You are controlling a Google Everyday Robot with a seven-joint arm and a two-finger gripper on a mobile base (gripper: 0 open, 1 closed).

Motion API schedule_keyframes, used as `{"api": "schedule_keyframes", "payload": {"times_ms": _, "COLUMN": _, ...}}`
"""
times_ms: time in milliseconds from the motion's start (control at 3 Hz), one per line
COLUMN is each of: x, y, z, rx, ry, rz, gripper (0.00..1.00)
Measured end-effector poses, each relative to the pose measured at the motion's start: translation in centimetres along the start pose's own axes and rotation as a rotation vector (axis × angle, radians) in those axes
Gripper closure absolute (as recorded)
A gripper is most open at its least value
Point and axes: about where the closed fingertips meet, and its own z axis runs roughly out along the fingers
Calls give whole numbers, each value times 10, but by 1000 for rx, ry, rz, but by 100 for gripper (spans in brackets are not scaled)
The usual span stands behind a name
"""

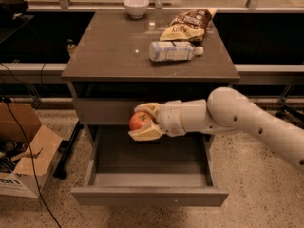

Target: Place apple into middle drawer

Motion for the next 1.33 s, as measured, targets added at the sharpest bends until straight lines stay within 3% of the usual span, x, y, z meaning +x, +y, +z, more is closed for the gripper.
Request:
{"api": "schedule_keyframes", "payload": {"times_ms": 333, "x": 48, "y": -9, "z": 20, "rx": 8, "ry": -19, "rz": 45, "gripper": 100}}
{"api": "schedule_keyframes", "payload": {"times_ms": 667, "x": 48, "y": -9, "z": 20, "rx": 8, "ry": -19, "rz": 45, "gripper": 100}}
{"api": "schedule_keyframes", "payload": {"times_ms": 1000, "x": 73, "y": -4, "z": 27, "rx": 31, "ry": 5, "rz": 76, "gripper": 100}}
{"api": "schedule_keyframes", "payload": {"times_ms": 1333, "x": 114, "y": 0, "z": 31, "rx": 58, "ry": 18, "rz": 120, "gripper": 100}}
